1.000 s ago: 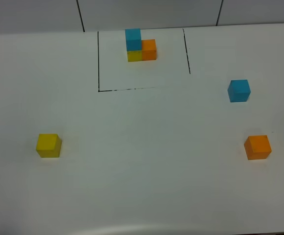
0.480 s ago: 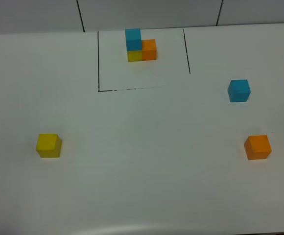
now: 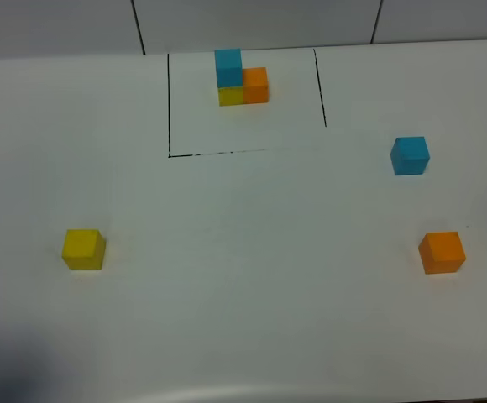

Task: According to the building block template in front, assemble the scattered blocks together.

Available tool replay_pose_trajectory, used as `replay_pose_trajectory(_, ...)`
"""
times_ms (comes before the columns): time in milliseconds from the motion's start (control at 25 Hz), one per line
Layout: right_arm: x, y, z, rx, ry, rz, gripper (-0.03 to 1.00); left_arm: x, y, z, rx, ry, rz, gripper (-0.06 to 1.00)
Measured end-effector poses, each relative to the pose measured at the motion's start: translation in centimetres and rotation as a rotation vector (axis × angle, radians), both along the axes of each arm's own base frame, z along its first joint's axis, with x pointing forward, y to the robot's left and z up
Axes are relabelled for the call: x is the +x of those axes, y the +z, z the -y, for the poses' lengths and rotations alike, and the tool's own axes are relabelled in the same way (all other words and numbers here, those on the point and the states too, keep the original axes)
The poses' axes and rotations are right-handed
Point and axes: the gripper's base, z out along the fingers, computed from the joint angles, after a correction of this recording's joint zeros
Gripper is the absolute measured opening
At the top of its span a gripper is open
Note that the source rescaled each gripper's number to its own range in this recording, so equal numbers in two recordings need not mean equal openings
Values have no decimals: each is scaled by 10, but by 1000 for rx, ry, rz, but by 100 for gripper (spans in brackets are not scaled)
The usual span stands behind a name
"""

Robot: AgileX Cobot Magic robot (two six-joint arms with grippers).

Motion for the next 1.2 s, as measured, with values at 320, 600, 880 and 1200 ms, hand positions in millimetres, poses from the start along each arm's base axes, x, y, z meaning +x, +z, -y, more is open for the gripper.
replay_pose_trajectory(320, 0, 0, 0, 0, 0, 0, 82, 109, -24, 10, -67, 3, -424, 95)
replay_pose_trajectory(600, 0, 0, 0, 0, 0, 0, 82, 171, -70, 27, -10, -47, -681, 91)
replay_pose_trajectory(880, 0, 0, 0, 0, 0, 0, 82, 202, -100, 38, 53, 5, -759, 89)
replay_pose_trajectory(1200, 0, 0, 0, 0, 0, 0, 82, 216, -126, 55, 85, -38, -757, 89)
